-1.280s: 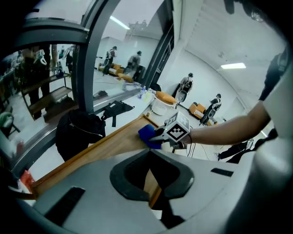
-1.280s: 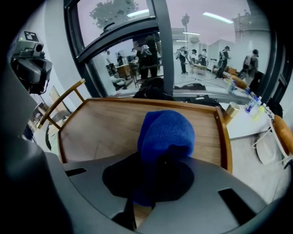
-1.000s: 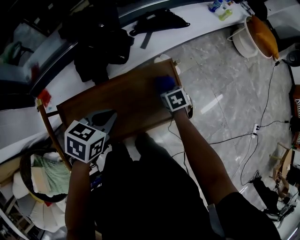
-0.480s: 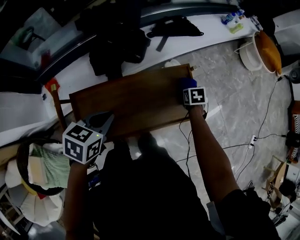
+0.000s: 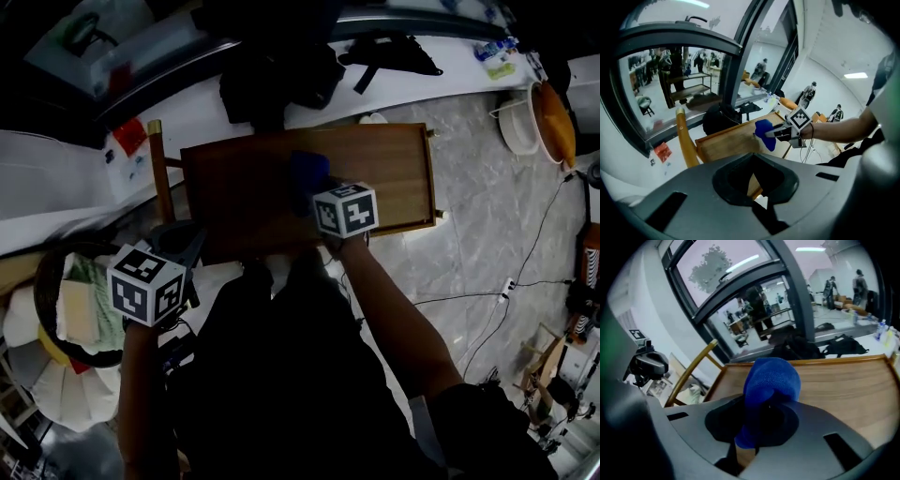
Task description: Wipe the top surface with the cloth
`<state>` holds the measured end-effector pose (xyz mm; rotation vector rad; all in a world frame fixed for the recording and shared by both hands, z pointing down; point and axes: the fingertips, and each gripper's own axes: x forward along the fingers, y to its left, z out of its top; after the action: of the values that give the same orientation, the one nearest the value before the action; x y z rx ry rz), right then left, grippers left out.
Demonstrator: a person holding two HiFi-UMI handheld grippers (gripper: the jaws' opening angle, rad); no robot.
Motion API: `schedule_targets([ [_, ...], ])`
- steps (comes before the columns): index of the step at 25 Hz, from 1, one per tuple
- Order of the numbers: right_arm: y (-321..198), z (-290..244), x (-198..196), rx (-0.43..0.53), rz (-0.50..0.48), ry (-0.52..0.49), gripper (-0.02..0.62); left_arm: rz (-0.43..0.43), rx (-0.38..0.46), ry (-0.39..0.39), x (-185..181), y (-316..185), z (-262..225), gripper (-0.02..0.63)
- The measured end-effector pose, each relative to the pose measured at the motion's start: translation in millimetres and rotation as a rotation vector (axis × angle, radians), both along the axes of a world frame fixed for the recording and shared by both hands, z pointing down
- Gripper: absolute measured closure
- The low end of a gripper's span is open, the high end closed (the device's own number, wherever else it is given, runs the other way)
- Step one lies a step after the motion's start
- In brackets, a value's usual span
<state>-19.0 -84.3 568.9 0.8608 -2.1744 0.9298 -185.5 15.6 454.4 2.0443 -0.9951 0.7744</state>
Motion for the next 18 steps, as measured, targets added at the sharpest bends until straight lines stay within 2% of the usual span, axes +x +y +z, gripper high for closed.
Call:
schedule_targets([
  [3, 28, 8, -88, -0.032, -0.129, -0.074, 0.534, -0.027, 0.003, -0.021, -34, 12, 0, 0.598],
  [8, 70, 31, -182, -0.094, -0.275, -0.114, 0.534, -0.056, -0.020, -0.036, -73, 38, 12, 0.598],
  [13, 97, 54, -230, -0.109, -0.363, -0.096, 0.534, -0.100, -0.045, -0.037, -96, 58, 24, 0.598],
  [18, 101, 64, -236, -0.091, -0.337, -0.130, 0.534, -0.100, -0.049, -0.033, -97, 66, 26, 0.598],
])
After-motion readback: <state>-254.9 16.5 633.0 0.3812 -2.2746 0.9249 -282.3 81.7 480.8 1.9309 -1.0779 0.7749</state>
